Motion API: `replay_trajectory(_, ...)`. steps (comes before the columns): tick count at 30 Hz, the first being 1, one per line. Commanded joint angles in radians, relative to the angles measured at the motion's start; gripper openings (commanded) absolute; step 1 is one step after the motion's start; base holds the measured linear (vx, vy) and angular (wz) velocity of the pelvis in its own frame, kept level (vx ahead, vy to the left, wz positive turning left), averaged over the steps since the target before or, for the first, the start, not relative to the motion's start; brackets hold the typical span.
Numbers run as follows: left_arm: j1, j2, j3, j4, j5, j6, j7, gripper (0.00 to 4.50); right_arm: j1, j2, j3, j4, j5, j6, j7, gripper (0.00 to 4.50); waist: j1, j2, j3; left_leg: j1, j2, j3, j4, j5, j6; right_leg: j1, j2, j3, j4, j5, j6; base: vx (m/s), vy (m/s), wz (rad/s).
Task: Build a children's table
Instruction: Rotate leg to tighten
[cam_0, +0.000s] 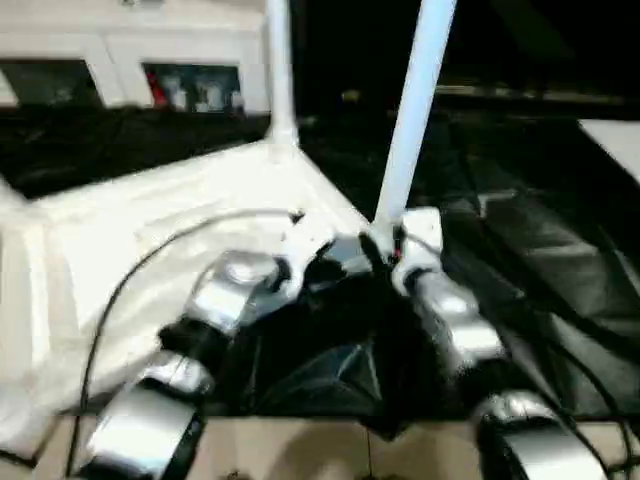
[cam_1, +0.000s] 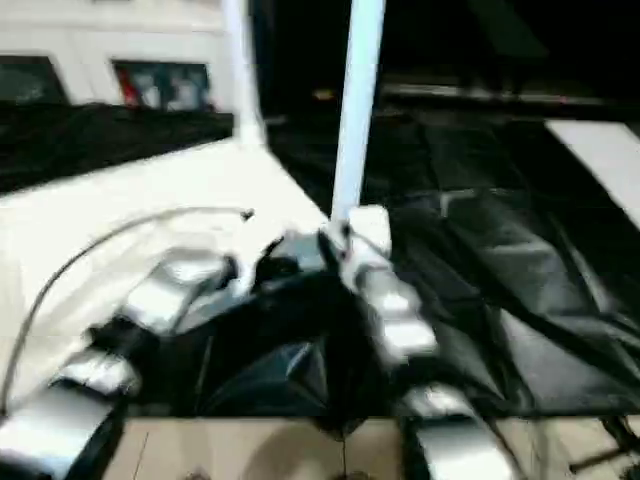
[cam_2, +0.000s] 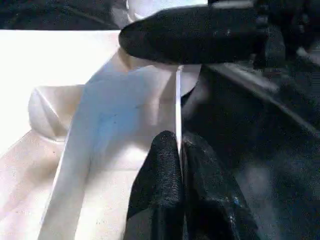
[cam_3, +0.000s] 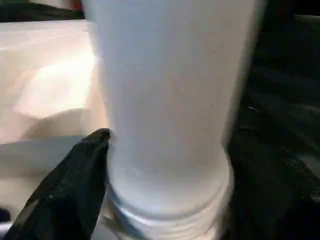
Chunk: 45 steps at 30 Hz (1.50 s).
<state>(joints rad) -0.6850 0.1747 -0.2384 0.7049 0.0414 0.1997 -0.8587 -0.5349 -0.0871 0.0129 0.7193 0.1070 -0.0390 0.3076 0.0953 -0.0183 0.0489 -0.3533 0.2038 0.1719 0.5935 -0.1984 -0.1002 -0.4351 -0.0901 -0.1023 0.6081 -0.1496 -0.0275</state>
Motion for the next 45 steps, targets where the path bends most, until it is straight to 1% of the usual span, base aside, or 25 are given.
replay_trajectory(1, 0.026, 0.009, 0.005, -0.062, -0.056, -0.050, -0.068, 0.00, 0.033, -0.061, 0.004, -0.107, 0.037, 0.054, 0.107, 4.23, 0.001, -0.012, -0.063, -0.005, 0.019, 0.002, -0.069, -0.180, 0.087, 0.074, -0.052, 0.050, -0.087, -0.354, -0.110, 0.000, 0.000, 0.00)
replay_trajectory(2, 0.035, 0.020, 0.004, -0.076, -0.060, -0.048, -0.080, 0.00, 0.054, -0.089, 0.013, -0.145, 0.051, 0.076, 0.154, 4.28, 0.000, -0.012, -0.063, -0.008, 0.016, 0.002, -0.070, -0.179, 0.087, 0.076, -0.050, 0.049, -0.087, -0.358, -0.109, 0.000, 0.000, 0.00)
replay_trajectory(3, 0.038, 0.024, 0.004, -0.081, -0.061, -0.048, -0.085, 0.00, 0.062, -0.098, 0.017, -0.158, 0.055, 0.083, 0.170, 4.36, 0.002, -0.012, -0.063, -0.004, 0.018, 0.003, -0.069, -0.192, 0.084, 0.072, -0.051, 0.050, -0.092, -0.384, -0.103, 0.000, 0.000, 0.00)
replay_trajectory(4, 0.051, 0.043, 0.000, -0.103, -0.062, -0.046, -0.103, 0.00, 0.087, -0.137, 0.028, -0.201, 0.070, 0.112, 0.241, 4.44, 0.004, -0.013, -0.063, -0.006, 0.016, 0.000, -0.070, -0.196, 0.081, 0.075, -0.051, 0.047, -0.090, -0.393, -0.098, 0.000, 0.000, 0.00)
replay_trajectory(5, 0.079, 0.081, -0.006, -0.159, -0.072, -0.040, -0.152, 0.00, 0.121, -0.204, 0.051, -0.264, 0.079, 0.136, 0.351, 4.44, 0.003, -0.017, -0.062, -0.008, 0.014, 0.003, -0.068, -0.198, 0.081, 0.073, -0.052, 0.047, -0.094, -0.417, -0.089, 0.000, 0.000, 0.00)
replay_trajectory(6, 0.091, 0.094, -0.005, -0.185, -0.076, -0.032, -0.171, 0.00, 0.133, -0.225, 0.062, -0.292, 0.090, 0.155, 0.398, 4.44, 0.011, -0.015, -0.064, -0.009, 0.017, 0.001, -0.068, -0.189, 0.082, 0.077, -0.056, 0.049, -0.094, -0.421, -0.081, 0.000, 0.000, 0.00)
replay_trajectory(8, 0.097, 0.101, -0.004, -0.200, -0.079, -0.026, -0.181, 0.00, 0.140, -0.237, 0.069, -0.310, 0.098, 0.168, 0.425, 4.44, 0.007, -0.015, -0.062, -0.011, 0.017, 0.001, -0.069, -0.189, 0.088, 0.075, -0.053, 0.049, -0.093, -0.419, -0.082, 0.000, 0.000, 0.00)
replay_trajectory(9, 0.104, 0.112, -0.005, -0.220, -0.087, -0.021, -0.205, 0.00, 0.143, -0.252, 0.082, -0.322, 0.103, 0.169, 0.465, 4.44, 0.005, -0.013, -0.062, -0.011, 0.014, 0.002, -0.068, -0.195, 0.080, 0.071, -0.053, 0.046, -0.099, -0.450, -0.075, 0.000, 0.000, 0.00)
replay_trajectory(11, 0.115, 0.131, -0.009, -0.253, -0.100, -0.014, -0.250, 0.00, 0.146, -0.281, 0.110, -0.354, 0.122, 0.195, 0.559, 4.44, 0.005, -0.015, -0.061, -0.011, 0.014, 0.001, -0.068, -0.190, 0.076, 0.071, -0.052, 0.046, -0.101, -0.463, -0.071, 0.000, 0.000, 0.00)
replay_trajectory(12, 0.120, 0.139, -0.010, -0.273, -0.112, -0.004, -0.279, 0.00, 0.140, -0.286, 0.119, -0.362, 0.133, 0.211, 0.593, 4.44, 0.006, -0.013, -0.060, -0.010, 0.014, 0.001, -0.068, -0.196, 0.075, 0.070, -0.051, 0.045, -0.100, -0.467, -0.071, 0.000, 0.000, 0.00)
replay_trajectory(13, 0.122, 0.142, -0.012, -0.282, -0.118, -0.002, -0.294, 0.00, 0.133, -0.281, 0.119, -0.355, 0.134, 0.207, 0.597, 4.44, 0.006, -0.011, -0.061, -0.008, 0.017, 0.000, -0.068, -0.195, 0.076, 0.067, -0.053, 0.047, -0.100, -0.469, -0.073, 0.000, 0.000, 0.00)
replay_trajectory(15, 0.125, 0.143, -0.013, -0.295, -0.127, 0.008, -0.311, 0.00, 0.122, -0.274, 0.122, -0.345, 0.135, 0.206, 0.602, 4.44, 0.005, -0.013, -0.061, -0.007, 0.017, 0.000, -0.069, -0.193, 0.071, 0.066, -0.052, 0.045, -0.100, -0.462, -0.079, 0.000, 0.000, 0.00)
replay_trajectory(16, 0.127, 0.143, -0.015, -0.302, -0.132, 0.011, -0.319, 0.00, 0.119, -0.276, 0.137, -0.339, 0.127, 0.202, 0.619, 4.44, 0.005, -0.014, -0.061, -0.007, 0.017, 0.000, -0.069, -0.193, 0.070, 0.066, -0.052, 0.045, -0.100, -0.459, -0.081, 0.000, 0.000, 0.00)
replay_trajectory(17, 0.130, 0.146, -0.017, -0.312, -0.137, 0.016, -0.322, 0.00, 0.120, -0.282, 0.147, -0.344, 0.125, 0.208, 0.632, 4.44, 0.007, -0.011, -0.062, -0.004, 0.019, 0.000, -0.069, -0.191, 0.069, 0.065, -0.052, 0.046, -0.098, -0.446, -0.090, 0.000, 0.000, 0.00)
replay_trajectory(21, 0.139, 0.155, -0.026, -0.332, -0.144, 0.029, -0.331, 0.00, 0.111, -0.281, 0.173, -0.313, 0.087, 0.199, 0.644, 4.44, 0.014, -0.012, -0.065, -0.008, 0.021, 0.001, -0.069, -0.161, 0.065, 0.070, -0.053, 0.049, -0.086, -0.365, -0.117, 0.000, 0.000, 0.00)
replay_trajectory(22, 0.138, 0.154, -0.026, -0.330, -0.142, 0.029, -0.328, 0.00, 0.106, -0.282, 0.179, -0.302, 0.075, 0.194, 0.647, 4.18, 0.015, -0.011, -0.065, -0.008, 0.021, 0.001, -0.068, -0.158, 0.064, 0.069, -0.052, 0.049, -0.085, -0.357, -0.121, 0.000, 0.000, 0.00)
replay_trajectory(24, 0.139, 0.152, -0.025, -0.330, -0.138, 0.031, -0.327, 0.00, 0.101, -0.286, 0.189, -0.295, 0.066, 0.187, 0.659, 4.10, 0.014, -0.018, -0.066, -0.010, 0.020, 0.002, -0.067, -0.149, 0.064, 0.072, -0.052, 0.049, -0.082, -0.339, -0.125, 0.000, 0.000, 0.00)
replay_trajectory(26, 0.139, 0.150, -0.022, -0.328, -0.133, 0.032, -0.324, 0.00, 0.097, -0.283, 0.184, -0.292, 0.071, 0.184, 0.661, 4.05, 0.016, -0.016, -0.064, -0.009, 0.020, 0.003, -0.067, -0.152, 0.067, 0.072, -0.054, 0.050, -0.084, -0.356, -0.121, 0.000, 0.000, 0.00)
replay_trajectory(27, 0.140, 0.150, -0.020, -0.328, -0.132, 0.033, -0.324, 0.00, 0.095, -0.279, 0.177, -0.289, 0.078, 0.182, 0.657, 3.84, 0.016, -0.018, -0.064, -0.008, 0.019, 0.003, -0.066, -0.154, 0.068, 0.072, -0.055, 0.050, -0.086, -0.362, -0.118, 0.000, 0.000, 0.00)
replay_trajectory(29, 0.143, 0.154, -0.021, -0.334, -0.134, 0.042, -0.319, 0.00, 0.090, -0.275, 0.168, -0.278, 0.086, 0.182, 0.659, 3.74, 0.016, -0.017, -0.064, -0.008, 0.019, 0.002, -0.067, -0.155, 0.067, 0.072, -0.055, 0.049, -0.086, -0.379, -0.110, 0.000, 0.000, 0.00)
replay_trajectory(34, 0.147, 0.159, -0.023, -0.337, -0.134, 0.045, -0.318, 0.00, 0.093, -0.276, 0.169, -0.270, 0.081, 0.177, 0.671, 3.25, 0.017, -0.020, -0.065, -0.010, 0.019, 0.003, -0.066, -0.143, 0.069, 0.073, -0.054, 0.050, -0.084, -0.360, -0.111, 0.000, 0.000, 0.00)
replay_trajectory(35, 0.146, 0.160, -0.023, -0.337, -0.134, 0.045, -0.318, 0.00, 0.093, -0.276, 0.169, -0.270, 0.083, 0.178, 0.673, 3.25, 0.017, -0.017, -0.065, -0.009, 0.019, 0.002, -0.066, -0.140, 0.069, 0.073, -0.054, 0.050, -0.084, -0.356, -0.112, 0.000, 0.000, 0.00)
replay_trajectory(38, 0.144, 0.162, -0.022, -0.335, -0.133, 0.047, -0.319, 0.00, 0.091, -0.278, 0.168, -0.261, 0.083, 0.172, 0.678, 2.89, 0.018, -0.017, -0.065, -0.009, 0.019, 0.003, -0.066, -0.141, 0.069, 0.073, -0.054, 0.049, -0.083, -0.355, -0.115, 0.000, 0.000, 0.00)
replay_trajectory(42, 0.147, 0.167, -0.022, -0.337, -0.134, 0.051, -0.326, 0.00, 0.089, -0.277, 0.166, -0.238, 0.078, 0.159, 0.681, 2.79, 0.018, -0.018, -0.066, -0.009, 0.019, 0.003, -0.065, -0.140, 0.069, 0.074, -0.054, 0.049, -0.082, -0.353, -0.117, 0.000, 0.000, 0.00)
replay_trajectory(45, 0.155, 0.171, -0.028, -0.343, -0.136, 0.062, -0.337, 0.00, 0.096, -0.269, 0.163, -0.223, 0.078, 0.158, 0.671, 2.76, 0.016, -0.010, -0.067, -0.009, 0.018, 0.002, -0.065, -0.139, 0.068, 0.074, -0.053, 0.049, -0.081, -0.338, -0.123, 0.000, 0.000, 0.00)
